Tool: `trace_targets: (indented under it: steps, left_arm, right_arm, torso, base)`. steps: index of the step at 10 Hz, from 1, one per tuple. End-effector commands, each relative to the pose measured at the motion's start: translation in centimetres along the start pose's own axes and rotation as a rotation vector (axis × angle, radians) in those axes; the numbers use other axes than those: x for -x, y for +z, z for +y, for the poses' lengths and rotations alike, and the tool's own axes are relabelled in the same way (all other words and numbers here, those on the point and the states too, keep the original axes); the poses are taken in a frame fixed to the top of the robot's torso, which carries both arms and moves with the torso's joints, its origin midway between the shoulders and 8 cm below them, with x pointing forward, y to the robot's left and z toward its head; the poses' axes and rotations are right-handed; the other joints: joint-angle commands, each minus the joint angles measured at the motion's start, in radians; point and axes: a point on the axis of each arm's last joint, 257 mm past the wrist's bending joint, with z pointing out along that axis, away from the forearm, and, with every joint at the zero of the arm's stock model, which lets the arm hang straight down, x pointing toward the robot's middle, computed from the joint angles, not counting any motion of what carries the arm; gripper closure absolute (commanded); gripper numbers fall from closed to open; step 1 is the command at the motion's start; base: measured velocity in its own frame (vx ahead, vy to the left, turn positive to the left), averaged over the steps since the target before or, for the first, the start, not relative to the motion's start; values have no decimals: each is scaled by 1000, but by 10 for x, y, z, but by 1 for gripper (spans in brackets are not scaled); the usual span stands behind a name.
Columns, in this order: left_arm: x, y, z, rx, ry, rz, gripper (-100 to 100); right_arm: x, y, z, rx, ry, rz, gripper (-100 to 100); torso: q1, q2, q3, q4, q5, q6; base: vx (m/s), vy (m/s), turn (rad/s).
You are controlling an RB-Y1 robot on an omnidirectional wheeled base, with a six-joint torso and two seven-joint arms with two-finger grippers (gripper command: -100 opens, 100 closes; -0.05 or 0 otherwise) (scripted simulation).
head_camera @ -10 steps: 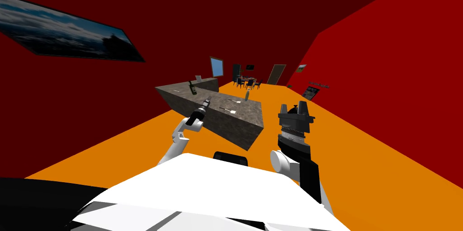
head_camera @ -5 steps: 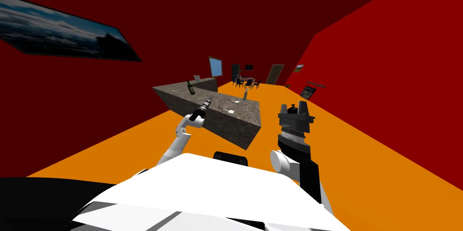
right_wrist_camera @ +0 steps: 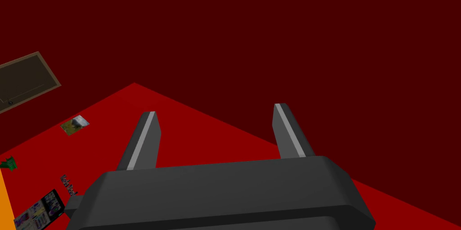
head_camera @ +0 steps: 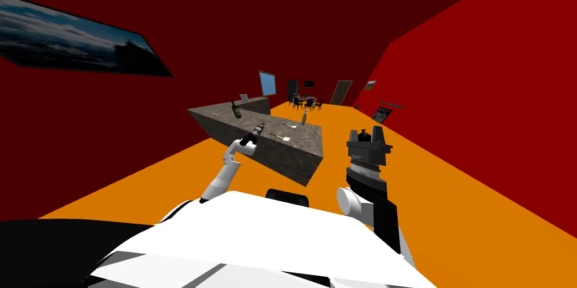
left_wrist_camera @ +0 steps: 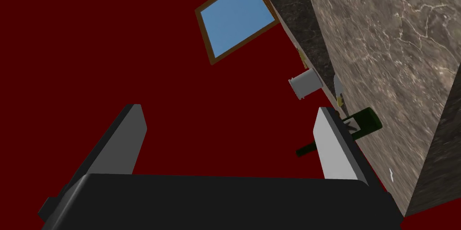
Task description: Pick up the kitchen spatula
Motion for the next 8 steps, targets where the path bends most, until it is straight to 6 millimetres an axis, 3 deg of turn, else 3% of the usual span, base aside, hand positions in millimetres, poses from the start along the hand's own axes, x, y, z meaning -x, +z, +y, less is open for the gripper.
trace_targets:
  steps: [1,8]
  left_arm:
    - [-1,5,9,45,4,10,-100]
    - [0,34,43,230,17,46,-100]
  right_arm:
    - [0,0,0,0,0,0,0]
    - [0,0,0,0,0,0,0]
  torso:
    - [0,0,0,0,0,0]
    - [1,0,0,0,0,-1]
  base:
    - [-1,-35,-32]
    - [7,-30,-28]
